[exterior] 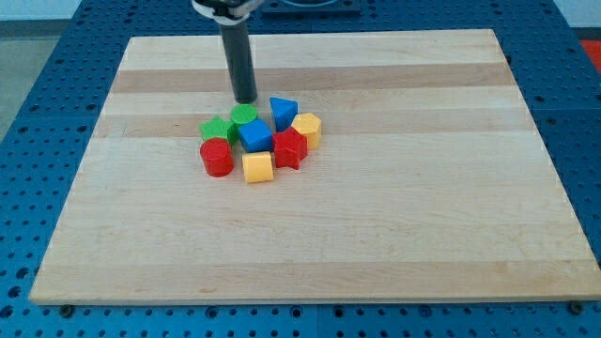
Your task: Slide the group of blocks a bit down
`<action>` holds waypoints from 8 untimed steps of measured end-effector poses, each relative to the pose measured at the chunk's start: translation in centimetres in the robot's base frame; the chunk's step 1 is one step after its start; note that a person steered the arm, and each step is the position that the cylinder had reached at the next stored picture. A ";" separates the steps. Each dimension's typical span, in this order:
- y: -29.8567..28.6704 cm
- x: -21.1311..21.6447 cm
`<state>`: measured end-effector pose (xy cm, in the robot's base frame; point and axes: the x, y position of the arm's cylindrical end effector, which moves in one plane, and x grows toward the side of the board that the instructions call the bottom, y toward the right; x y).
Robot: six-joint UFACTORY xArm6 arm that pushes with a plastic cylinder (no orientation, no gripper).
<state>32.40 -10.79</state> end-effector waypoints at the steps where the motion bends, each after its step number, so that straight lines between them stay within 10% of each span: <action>1: -0.3 -0.6; 4: 9.2 -6.1; 6: 17.1 -0.3; 8: 13.3 7.8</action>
<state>40.22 2.54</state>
